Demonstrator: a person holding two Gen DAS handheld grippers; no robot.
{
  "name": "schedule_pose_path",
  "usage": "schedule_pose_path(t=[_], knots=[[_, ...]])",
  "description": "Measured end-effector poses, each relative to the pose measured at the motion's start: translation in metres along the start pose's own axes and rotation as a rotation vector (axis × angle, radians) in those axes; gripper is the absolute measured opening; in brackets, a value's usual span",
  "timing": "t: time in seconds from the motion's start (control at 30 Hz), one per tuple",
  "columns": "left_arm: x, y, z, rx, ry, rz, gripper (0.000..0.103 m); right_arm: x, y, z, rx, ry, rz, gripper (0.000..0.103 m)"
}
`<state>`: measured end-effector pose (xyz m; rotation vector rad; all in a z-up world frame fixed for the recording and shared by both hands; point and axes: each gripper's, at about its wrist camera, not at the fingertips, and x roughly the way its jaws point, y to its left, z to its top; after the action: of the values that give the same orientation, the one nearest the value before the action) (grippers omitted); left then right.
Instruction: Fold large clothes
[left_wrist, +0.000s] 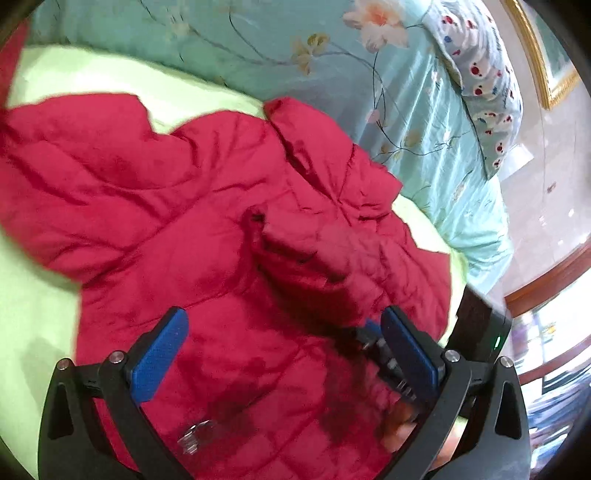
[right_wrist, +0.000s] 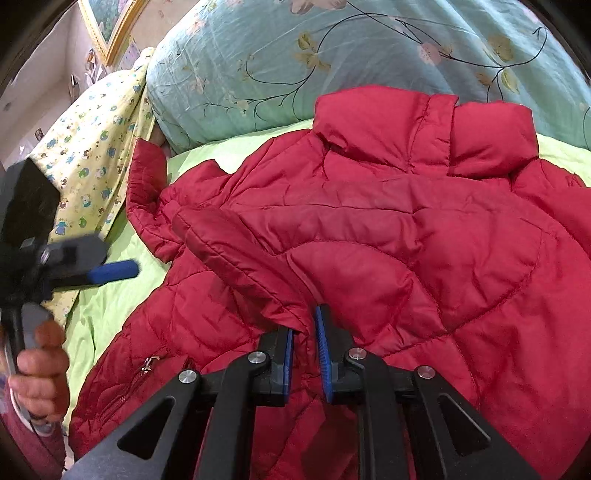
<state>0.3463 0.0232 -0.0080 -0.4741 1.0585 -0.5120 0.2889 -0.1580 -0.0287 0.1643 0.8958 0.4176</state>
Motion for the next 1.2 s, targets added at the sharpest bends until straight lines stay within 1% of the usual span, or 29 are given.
schedule_pose_path(t=[0.07, 0.17, 0.2, 0.23, 0.27, 0.3, 0.33, 0.37, 0.4, 0.43, 0.47, 0.5, 0.53, 0.57, 0.6, 0.67, 0.7, 0.77, 0.8, 0.87, 0.9, 0.93, 0.97, 1.03, 1.13, 1.2], knots=[[0.014, 0.002, 0.010, -0.034, 0.033, -0.033, 0.103, 0.002, 0.002, -0.001, -0.015, 0.005, -0.013, 0.016], [0.029, 0.003, 0.018, -0.053, 0.063, -0.053, 0.103, 0.002, 0.003, -0.002, -0.013, 0.017, -0.003, 0.024], [0.035, 0.003, 0.020, -0.055, 0.080, -0.061, 0.103, 0.001, 0.002, -0.003, -0.007, 0.021, 0.018, 0.037], [0.040, 0.003, 0.020, -0.055, 0.091, -0.066, 0.103, -0.001, 0.003, -0.004, -0.004, 0.019, 0.051, 0.059], [0.046, 0.003, 0.019, -0.057, 0.103, -0.069, 0.103, -0.004, 0.005, -0.005, -0.008, 0.010, 0.071, 0.068], [0.050, 0.005, 0.019, -0.060, 0.113, -0.070, 0.103, -0.007, 0.008, -0.007, -0.015, -0.001, 0.073, 0.073], [0.055, 0.006, 0.018, -0.060, 0.122, -0.068, 0.102, -0.009, 0.009, -0.007, -0.020, -0.004, 0.065, 0.073], [0.058, 0.008, 0.016, -0.055, 0.124, -0.065, 0.093, -0.010, 0.009, -0.008, -0.016, 0.006, 0.049, 0.073], [0.061, 0.008, 0.016, -0.043, 0.126, -0.062, 0.078, -0.012, 0.008, -0.010, -0.005, 0.011, 0.049, 0.073], [0.063, 0.007, 0.015, -0.030, 0.130, -0.060, 0.069, -0.015, 0.004, -0.012, 0.013, 0.012, 0.057, 0.073], [0.065, 0.006, 0.014, -0.013, 0.136, -0.056, 0.050, -0.019, 0.001, -0.015, 0.027, 0.010, 0.058, 0.073], [0.065, 0.006, 0.014, -0.001, 0.137, -0.038, 0.033, -0.023, -0.002, -0.018, 0.038, 0.009, 0.054, 0.073], [0.064, 0.006, 0.014, 0.013, 0.136, -0.025, 0.028, -0.028, -0.005, -0.021, 0.048, 0.009, 0.049, 0.073], [0.062, 0.007, 0.014, 0.020, 0.132, -0.029, 0.022, -0.034, -0.009, -0.025, 0.059, 0.008, 0.038, 0.073], [0.055, 0.008, 0.014, 0.036, 0.116, -0.022, 0.020, -0.042, -0.015, -0.029, 0.075, 0.003, 0.023, 0.073], [0.043, 0.009, 0.014, 0.076, 0.075, 0.040, 0.019, -0.060, -0.029, -0.035, 0.112, -0.025, -0.003, 0.072], [0.035, 0.009, 0.014, 0.106, 0.047, 0.085, 0.019, -0.069, -0.035, -0.037, 0.124, -0.044, -0.018, 0.072], [0.023, 0.011, 0.013, 0.158, 0.004, 0.177, 0.020, -0.092, -0.049, -0.036, 0.147, -0.106, -0.081, 0.070], [0.020, 0.012, 0.012, 0.180, -0.006, 0.213, 0.020, -0.101, -0.055, -0.034, 0.156, -0.135, -0.114, 0.071], [0.020, 0.014, 0.010, 0.209, -0.009, 0.253, 0.020, -0.116, -0.072, -0.026, 0.192, -0.191, -0.172, 0.072], [0.020, 0.014, 0.009, 0.226, -0.006, 0.273, 0.020, -0.118, -0.079, -0.021, 0.205, -0.200, -0.184, 0.072], [0.021, 0.014, 0.007, 0.240, -0.008, 0.290, 0.020, -0.118, -0.085, -0.017, 0.213, -0.201, -0.198, 0.072], [0.019, 0.012, 0.005, 0.251, -0.015, 0.308, 0.022, -0.114, -0.091, -0.012, 0.215, -0.193, -0.221, 0.072], [0.010, 0.007, 0.001, 0.252, -0.046, 0.332, 0.023, -0.101, -0.102, -0.007, 0.216, -0.156, -0.264, 0.072], [-0.017, -0.006, -0.007, 0.262, -0.133, 0.301, 0.023, -0.067, -0.121, -0.006, 0.234, -0.054, -0.306, 0.071], [-0.031, -0.019, -0.014, 0.292, -0.185, 0.274, 0.023, -0.052, -0.126, -0.013, 0.232, -0.019, -0.313, 0.072]])
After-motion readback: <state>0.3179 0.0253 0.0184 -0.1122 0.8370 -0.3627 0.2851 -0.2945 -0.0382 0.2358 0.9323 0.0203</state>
